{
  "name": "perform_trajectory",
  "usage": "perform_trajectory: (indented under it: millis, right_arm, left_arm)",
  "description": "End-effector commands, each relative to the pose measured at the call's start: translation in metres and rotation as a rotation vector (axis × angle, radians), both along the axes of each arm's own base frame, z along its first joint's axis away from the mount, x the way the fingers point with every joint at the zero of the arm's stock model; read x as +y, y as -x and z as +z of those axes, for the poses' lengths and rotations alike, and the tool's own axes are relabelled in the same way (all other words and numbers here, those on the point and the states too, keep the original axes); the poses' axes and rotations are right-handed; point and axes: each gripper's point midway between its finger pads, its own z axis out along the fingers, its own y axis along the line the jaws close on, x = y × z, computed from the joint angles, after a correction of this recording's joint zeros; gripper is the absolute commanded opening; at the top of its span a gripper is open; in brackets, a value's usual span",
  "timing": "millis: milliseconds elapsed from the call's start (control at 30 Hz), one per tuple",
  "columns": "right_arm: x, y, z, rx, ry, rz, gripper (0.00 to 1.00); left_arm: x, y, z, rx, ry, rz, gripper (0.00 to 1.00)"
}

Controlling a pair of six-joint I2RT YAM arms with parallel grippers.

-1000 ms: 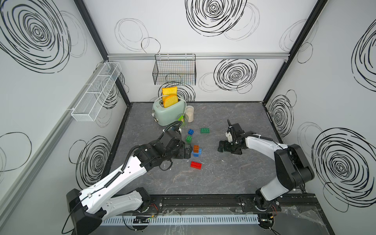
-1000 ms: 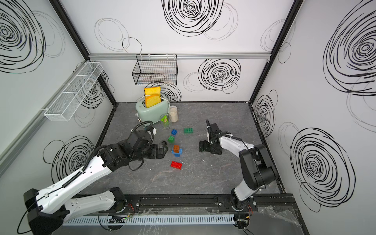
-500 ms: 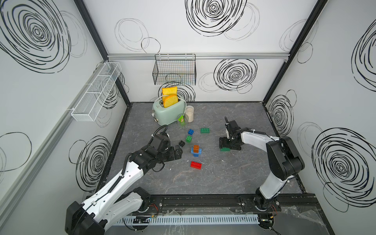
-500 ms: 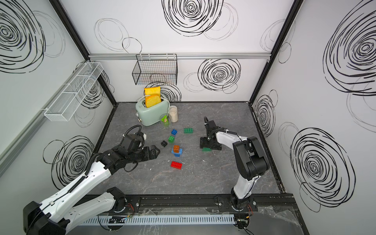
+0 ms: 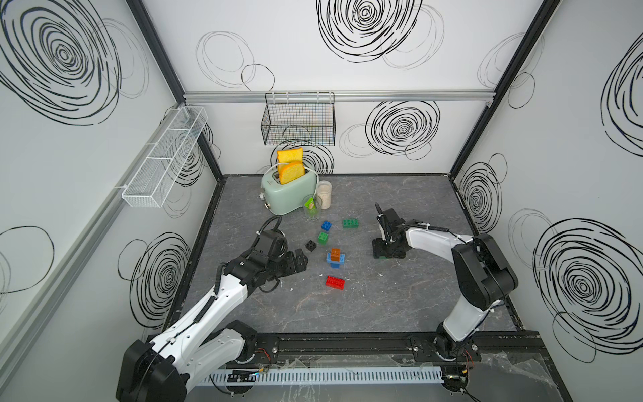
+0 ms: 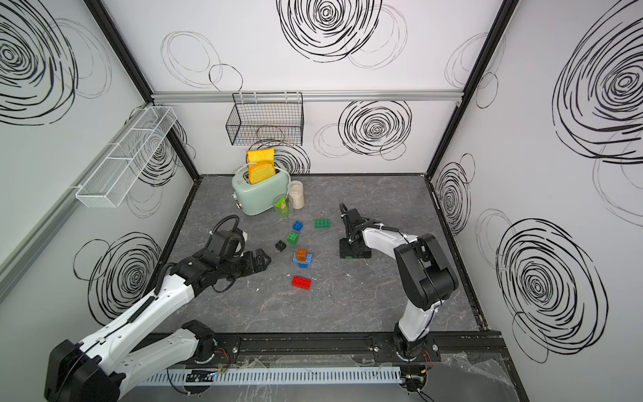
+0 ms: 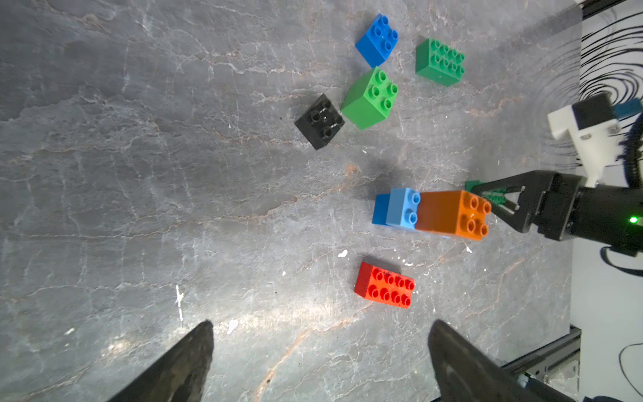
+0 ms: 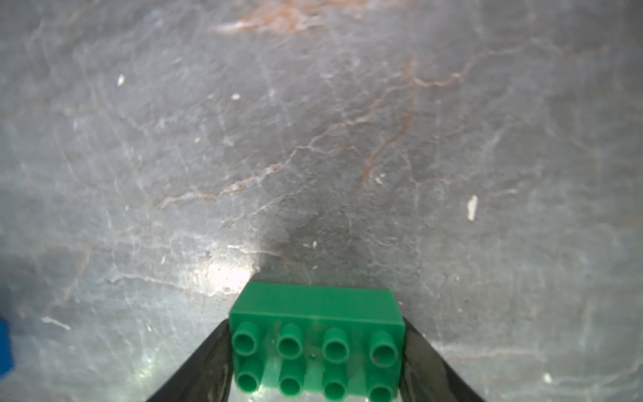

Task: Assemble the letter f with lego
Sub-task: Pick up the lego brick from the center of the board.

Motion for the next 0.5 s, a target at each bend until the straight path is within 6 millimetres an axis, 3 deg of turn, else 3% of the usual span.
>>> perform_trajectory:
  millis: [0, 67, 200, 333, 467]
  right_arm:
    - [-0.004, -0.005, 0.008, -0.009, 0.043, -0.005, 0.59]
    - [-0.001, -0.007, 0.017, -0.017, 0.054, 0.007, 0.56]
    - [0.019, -0.012, 0.055, -0.061, 0.061, 0.059, 0.54]
    - [0.053, -0.006, 0.097, -0.056, -0.047, 0.077, 0.54]
    - [0.093, 0.009, 0.124, -0.038, -0.152, 0.099, 0.54]
  left_arm:
    - [-0.008, -0.018, 0.006, -0.049, 0.091, -0.034, 0.99]
    - [-0.011, -0.028, 0.007, -0.053, 0.181, -0.037, 1.00]
    - [-0.030, -0.051, 0.015, -0.084, 0.370, -0.082, 0.95]
    - [-0.048, -0.067, 0.009, -0.081, 0.455, -0.117, 0.90]
    - [-0.065, -0.067, 0.005, -0.071, 0.512, -0.169, 0.83]
